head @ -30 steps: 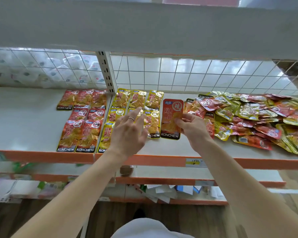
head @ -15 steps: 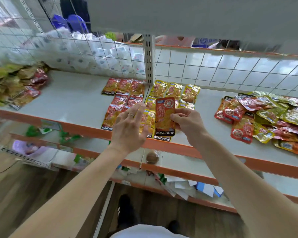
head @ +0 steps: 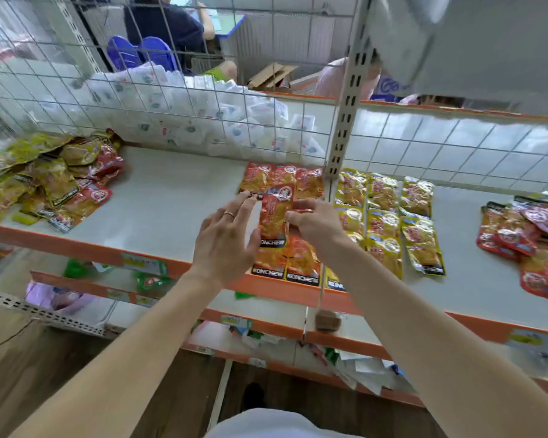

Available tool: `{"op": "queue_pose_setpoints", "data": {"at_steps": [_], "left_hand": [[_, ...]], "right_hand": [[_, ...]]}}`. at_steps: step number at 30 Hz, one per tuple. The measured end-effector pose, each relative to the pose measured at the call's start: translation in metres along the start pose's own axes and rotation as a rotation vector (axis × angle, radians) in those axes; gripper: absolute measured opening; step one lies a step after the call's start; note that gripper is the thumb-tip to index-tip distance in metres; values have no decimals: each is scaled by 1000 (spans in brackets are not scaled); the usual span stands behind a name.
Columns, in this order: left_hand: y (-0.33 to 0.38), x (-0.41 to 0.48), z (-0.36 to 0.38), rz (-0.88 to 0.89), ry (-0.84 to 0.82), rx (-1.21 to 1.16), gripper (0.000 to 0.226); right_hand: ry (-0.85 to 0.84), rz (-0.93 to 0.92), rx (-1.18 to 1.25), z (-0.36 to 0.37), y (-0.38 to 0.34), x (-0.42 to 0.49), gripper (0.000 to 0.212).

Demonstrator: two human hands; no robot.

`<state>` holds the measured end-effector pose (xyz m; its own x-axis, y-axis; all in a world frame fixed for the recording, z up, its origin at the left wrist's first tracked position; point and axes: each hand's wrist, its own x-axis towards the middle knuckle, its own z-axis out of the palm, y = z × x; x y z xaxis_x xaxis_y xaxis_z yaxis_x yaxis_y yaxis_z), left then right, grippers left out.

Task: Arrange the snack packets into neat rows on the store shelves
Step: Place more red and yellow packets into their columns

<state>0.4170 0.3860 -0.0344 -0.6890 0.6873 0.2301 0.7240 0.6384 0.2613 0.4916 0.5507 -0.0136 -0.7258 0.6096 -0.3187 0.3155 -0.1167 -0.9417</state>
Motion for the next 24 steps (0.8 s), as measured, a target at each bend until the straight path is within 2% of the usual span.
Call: {"op": "queue_pose_setpoints", "data": {"at_steps": [5,7,8,13,16,19,21,24], "left_hand": [[-43,10,2,0,-49,-22,53],[-52,14,6,22,-63,-36,49],[-55,16,8,29,-68,-39,46],[-61,23,18,71,-118,-62,43],[-58,23,25,77,-163,-64,45],[-56,23,28,58,-170,-65,47],[-55,24,27,47,-166,-68,47],[-52,23,28,44,-161,-53,46]], "right_hand": [[-6,-26,-198,48,-1,17,9],[10,-49,-302,59,-1,20,28],[27,-63,-344,62,-1,20,30],[153,-293,-532,58,-2,8,21],[261,-409,-590,14,1,-6,16],[447,-455,-680,-62,26,-15,19],[550,-387,-811,-113,48,-18,28],[523,-225,-937,-163,74,-22,40]]}}
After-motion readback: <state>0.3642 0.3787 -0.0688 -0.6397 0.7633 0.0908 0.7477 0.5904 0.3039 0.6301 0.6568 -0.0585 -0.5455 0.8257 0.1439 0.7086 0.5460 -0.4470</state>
